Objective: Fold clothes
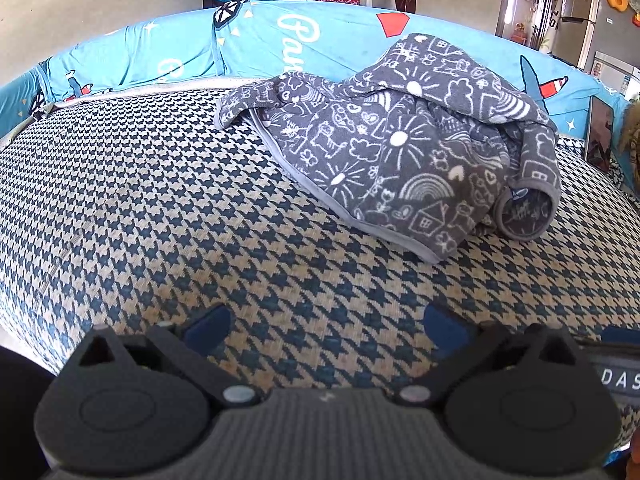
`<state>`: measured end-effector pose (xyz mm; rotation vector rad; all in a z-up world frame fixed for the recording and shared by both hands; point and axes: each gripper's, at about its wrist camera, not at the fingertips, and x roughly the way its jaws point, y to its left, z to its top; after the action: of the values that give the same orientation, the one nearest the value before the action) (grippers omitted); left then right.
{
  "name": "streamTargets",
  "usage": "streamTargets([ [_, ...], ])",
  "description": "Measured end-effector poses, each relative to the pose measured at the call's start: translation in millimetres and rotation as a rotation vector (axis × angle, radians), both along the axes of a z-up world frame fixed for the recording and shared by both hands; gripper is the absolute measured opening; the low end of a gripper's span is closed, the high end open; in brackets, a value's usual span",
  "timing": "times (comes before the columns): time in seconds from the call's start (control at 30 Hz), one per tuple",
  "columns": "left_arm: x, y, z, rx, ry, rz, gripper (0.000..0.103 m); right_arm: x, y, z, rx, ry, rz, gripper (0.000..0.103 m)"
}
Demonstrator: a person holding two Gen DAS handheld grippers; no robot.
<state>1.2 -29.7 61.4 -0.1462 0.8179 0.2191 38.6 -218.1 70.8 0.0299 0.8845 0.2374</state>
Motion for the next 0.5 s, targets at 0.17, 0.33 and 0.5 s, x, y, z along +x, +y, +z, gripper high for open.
streamTargets([
  [0.17,-1.3,2.0,0.4,-0.002,-0.001,-0.004,0.103,-0.2,-0.1,-0.1,0.001,0.001,0.0,0.103],
  [0.33,-1.8,1.7,0.5,-0.001,0.0,-0.008,0.103,-0.2,0.1,-0.3,0.001,0.001,0.002,0.103],
  [0.5,-2.1,2.1,1.0,0.0,0.0,-0.01,0.103,-0.3,0.2,-0.1,0.002,0.001,0.002,0.103],
])
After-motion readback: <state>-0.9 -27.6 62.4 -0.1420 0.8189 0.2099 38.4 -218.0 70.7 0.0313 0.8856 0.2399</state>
